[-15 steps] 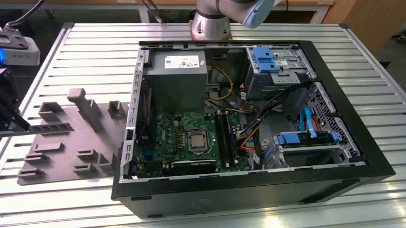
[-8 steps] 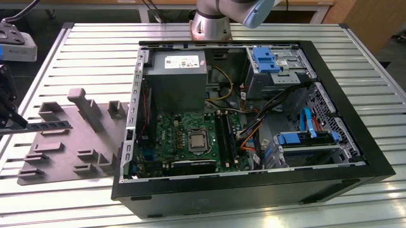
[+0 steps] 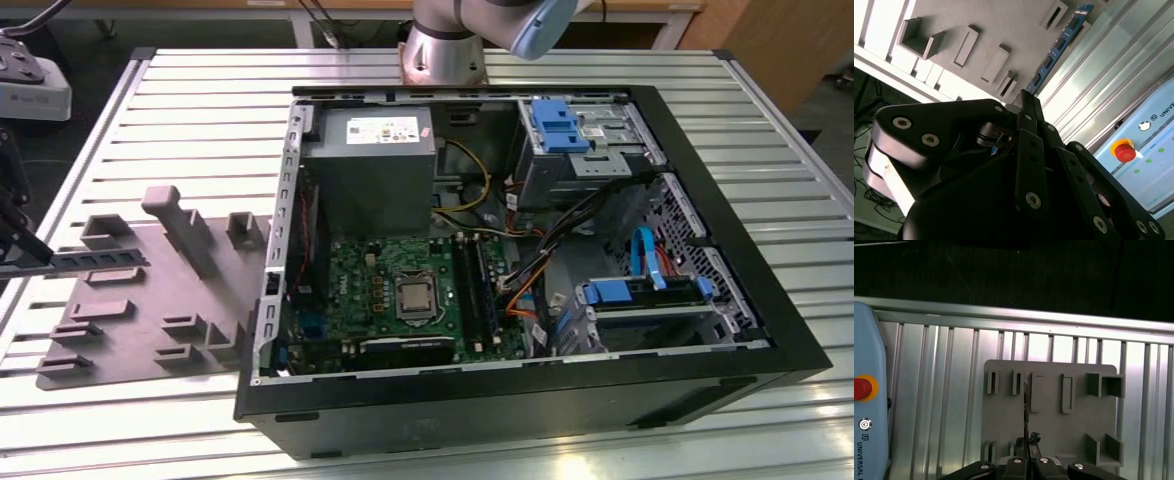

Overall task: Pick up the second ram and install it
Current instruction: 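Pick up the second ram and move it above second insertion slot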

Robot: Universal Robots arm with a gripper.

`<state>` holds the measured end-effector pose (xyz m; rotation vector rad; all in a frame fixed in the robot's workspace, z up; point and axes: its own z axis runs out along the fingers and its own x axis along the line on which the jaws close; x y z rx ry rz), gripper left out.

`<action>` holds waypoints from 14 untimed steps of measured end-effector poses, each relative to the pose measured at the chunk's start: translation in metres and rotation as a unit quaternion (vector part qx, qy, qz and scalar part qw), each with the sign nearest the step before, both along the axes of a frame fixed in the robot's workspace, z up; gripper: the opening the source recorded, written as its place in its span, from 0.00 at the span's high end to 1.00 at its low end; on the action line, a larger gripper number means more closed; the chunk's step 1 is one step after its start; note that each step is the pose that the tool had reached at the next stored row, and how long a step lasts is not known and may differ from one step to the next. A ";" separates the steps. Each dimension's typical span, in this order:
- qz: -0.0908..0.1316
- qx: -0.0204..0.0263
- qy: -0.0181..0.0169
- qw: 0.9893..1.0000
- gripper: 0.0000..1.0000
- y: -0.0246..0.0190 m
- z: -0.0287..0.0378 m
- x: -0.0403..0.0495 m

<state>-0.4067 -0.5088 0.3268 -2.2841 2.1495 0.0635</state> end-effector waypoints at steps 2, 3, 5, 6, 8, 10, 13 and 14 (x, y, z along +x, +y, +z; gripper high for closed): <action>0.000 0.001 0.000 1.000 0.88 0.0000 0.0019 0.0000; 0.000 0.001 0.000 1.000 0.88 0.0000 0.0028 0.0000; 0.000 0.001 -0.001 1.000 0.88 0.0000 0.0044 0.0000; 0.000 0.001 -0.001 1.000 0.88 0.0000 0.0051 0.0000; 0.000 0.001 -0.001 1.000 0.88 0.0000 0.0068 0.0000; 0.000 0.001 -0.002 1.000 0.88 0.0000 0.0085 -0.0001; 0.000 0.002 -0.002 1.000 0.88 0.0000 0.0109 -0.0001; 0.000 0.002 -0.002 1.000 0.88 0.0000 0.0116 -0.0001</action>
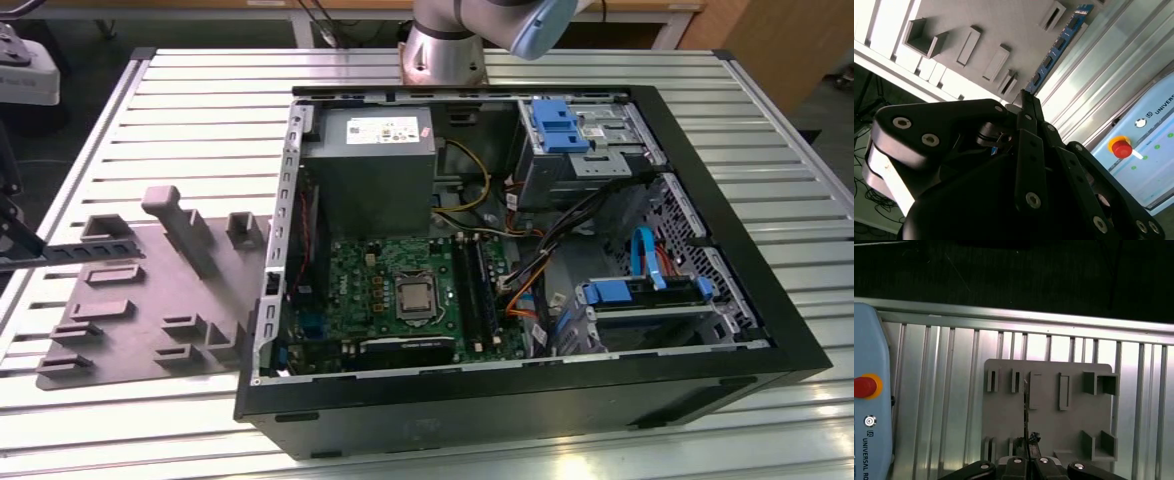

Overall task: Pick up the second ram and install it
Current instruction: 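Pick up the second ram and move it above second insertion slot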

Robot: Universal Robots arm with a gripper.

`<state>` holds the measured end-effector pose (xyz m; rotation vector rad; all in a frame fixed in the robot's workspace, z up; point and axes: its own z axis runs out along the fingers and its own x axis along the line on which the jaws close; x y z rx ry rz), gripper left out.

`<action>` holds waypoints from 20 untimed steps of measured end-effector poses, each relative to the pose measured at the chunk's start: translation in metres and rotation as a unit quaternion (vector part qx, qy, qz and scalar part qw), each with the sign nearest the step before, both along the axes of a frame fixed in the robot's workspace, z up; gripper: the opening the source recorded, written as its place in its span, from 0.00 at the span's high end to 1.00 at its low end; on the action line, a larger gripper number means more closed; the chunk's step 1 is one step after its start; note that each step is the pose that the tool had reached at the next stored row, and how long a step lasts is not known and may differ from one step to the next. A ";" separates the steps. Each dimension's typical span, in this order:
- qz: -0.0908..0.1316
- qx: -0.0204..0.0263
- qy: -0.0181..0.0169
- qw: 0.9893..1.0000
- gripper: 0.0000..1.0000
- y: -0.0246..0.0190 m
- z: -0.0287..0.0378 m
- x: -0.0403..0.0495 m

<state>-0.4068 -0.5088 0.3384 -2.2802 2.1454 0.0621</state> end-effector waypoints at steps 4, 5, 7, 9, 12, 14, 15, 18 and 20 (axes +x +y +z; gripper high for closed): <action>0.000 0.000 0.000 1.000 0.88 0.0000 0.0030 0.0000; 0.000 0.000 -0.001 1.000 0.88 0.0000 0.0038 0.0000; 0.000 0.001 -0.001 1.000 0.88 0.0000 0.0054 0.0000; 0.000 0.001 -0.001 1.000 0.88 0.0000 0.0069 -0.0001; 0.000 0.001 -0.002 1.000 0.88 0.0000 0.0090 -0.0001; 0.000 0.001 -0.002 1.000 0.88 0.0000 0.0102 -0.0001; 0.000 0.001 -0.002 1.000 0.88 0.0000 0.0108 -0.0002; 0.000 0.002 -0.003 1.000 0.88 0.0000 0.0127 -0.0004; 0.000 0.002 -0.003 1.000 0.88 0.0000 0.0141 -0.0005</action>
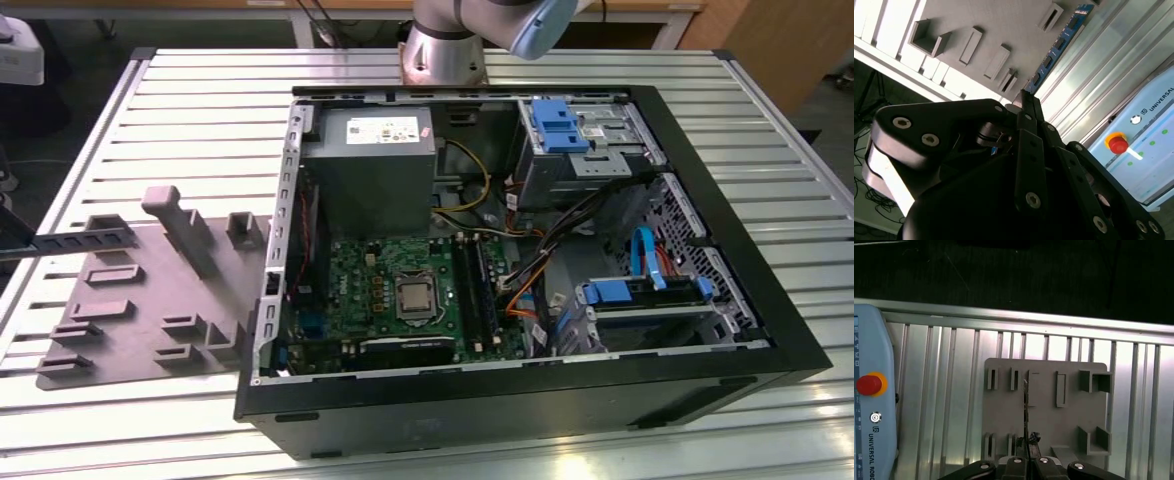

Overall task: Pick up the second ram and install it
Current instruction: 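Pick up the second ram and move it above second insertion slot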

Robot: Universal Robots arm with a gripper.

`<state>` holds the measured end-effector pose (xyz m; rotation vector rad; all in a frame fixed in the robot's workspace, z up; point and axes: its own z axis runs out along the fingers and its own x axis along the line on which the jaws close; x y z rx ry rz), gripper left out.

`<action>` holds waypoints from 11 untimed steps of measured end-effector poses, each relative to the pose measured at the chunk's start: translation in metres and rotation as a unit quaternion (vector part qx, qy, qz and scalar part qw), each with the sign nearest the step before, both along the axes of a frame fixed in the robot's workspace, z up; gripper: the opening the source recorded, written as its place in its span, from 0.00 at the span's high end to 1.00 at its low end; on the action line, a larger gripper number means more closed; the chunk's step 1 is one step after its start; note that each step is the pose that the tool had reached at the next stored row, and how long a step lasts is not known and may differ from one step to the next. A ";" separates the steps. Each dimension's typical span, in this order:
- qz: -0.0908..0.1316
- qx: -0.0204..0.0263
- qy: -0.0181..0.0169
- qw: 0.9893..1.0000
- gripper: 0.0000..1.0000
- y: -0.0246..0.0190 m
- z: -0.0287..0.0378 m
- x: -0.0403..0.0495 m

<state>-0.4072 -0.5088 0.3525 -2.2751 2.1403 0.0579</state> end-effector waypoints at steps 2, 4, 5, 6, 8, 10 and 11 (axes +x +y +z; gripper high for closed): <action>0.000 0.000 0.000 1.000 0.88 0.0000 0.0013 -0.0001; 0.000 0.000 -0.001 1.000 0.88 0.0000 0.0024 -0.0002; 0.000 0.000 -0.001 1.000 0.88 0.0000 0.0029 -0.0002; 0.000 0.000 -0.001 1.000 0.88 0.0000 0.0037 -0.0002; 0.000 0.001 -0.001 1.000 0.88 0.0000 0.0049 -0.0002; 0.000 0.001 -0.001 1.000 0.88 0.0000 0.0064 -0.0002; 0.000 0.001 -0.002 1.000 0.88 0.0000 0.0074 -0.0002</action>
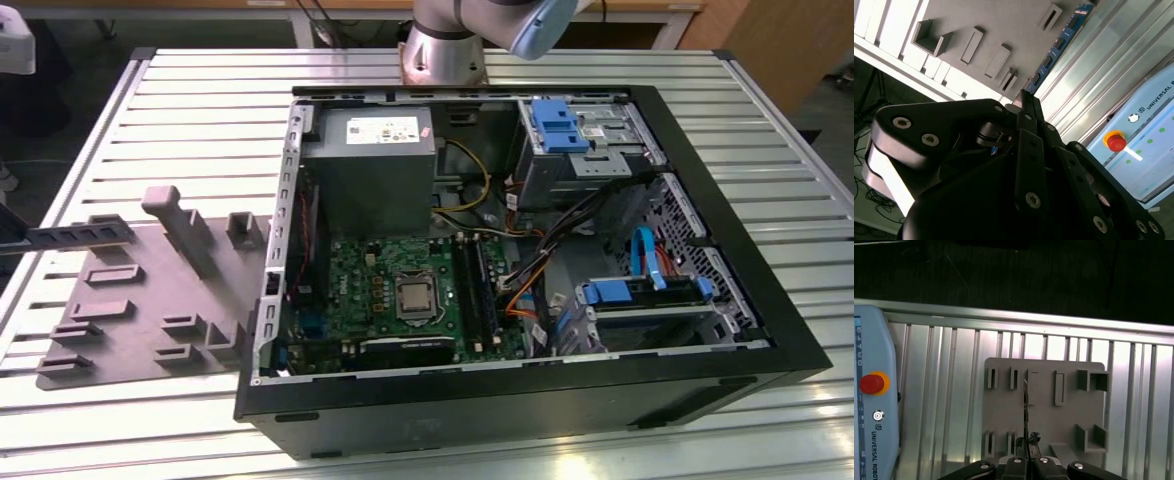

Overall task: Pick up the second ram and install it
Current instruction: 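Pick up the second ram and move it above second insertion slot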

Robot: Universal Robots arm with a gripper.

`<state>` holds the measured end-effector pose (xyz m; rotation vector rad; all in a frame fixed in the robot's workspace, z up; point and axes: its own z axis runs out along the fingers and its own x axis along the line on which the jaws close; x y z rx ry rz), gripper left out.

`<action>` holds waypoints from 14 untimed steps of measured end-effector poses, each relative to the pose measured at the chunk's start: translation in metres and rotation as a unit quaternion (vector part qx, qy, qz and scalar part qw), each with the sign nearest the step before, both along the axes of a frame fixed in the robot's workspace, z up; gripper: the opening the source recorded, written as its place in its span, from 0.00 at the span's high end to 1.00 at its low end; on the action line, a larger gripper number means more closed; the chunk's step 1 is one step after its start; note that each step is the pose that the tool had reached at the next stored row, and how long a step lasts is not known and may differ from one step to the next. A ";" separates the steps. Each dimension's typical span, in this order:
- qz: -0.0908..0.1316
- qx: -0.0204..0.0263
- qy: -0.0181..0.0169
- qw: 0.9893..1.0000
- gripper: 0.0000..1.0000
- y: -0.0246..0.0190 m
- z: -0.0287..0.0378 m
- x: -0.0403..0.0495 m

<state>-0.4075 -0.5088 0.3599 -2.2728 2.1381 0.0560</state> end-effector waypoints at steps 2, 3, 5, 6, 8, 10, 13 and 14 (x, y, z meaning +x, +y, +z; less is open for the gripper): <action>0.000 0.000 0.000 1.000 0.88 0.0000 0.0021 0.0000; 0.000 0.000 0.000 1.000 0.88 0.0000 0.0033 0.0000; 0.000 0.000 -0.001 1.000 0.88 0.0000 0.0060 0.0000; 0.000 0.001 -0.001 1.000 0.88 0.0000 0.0073 -0.0001; 0.000 0.001 -0.001 1.000 0.88 0.0000 0.0102 -0.0001; 0.000 0.001 -0.002 1.000 0.88 0.0000 0.0128 -0.0002; 0.000 0.001 -0.002 1.000 0.88 0.0000 0.0168 -0.0002; 0.000 0.001 -0.002 1.000 0.88 0.0000 0.0180 -0.0002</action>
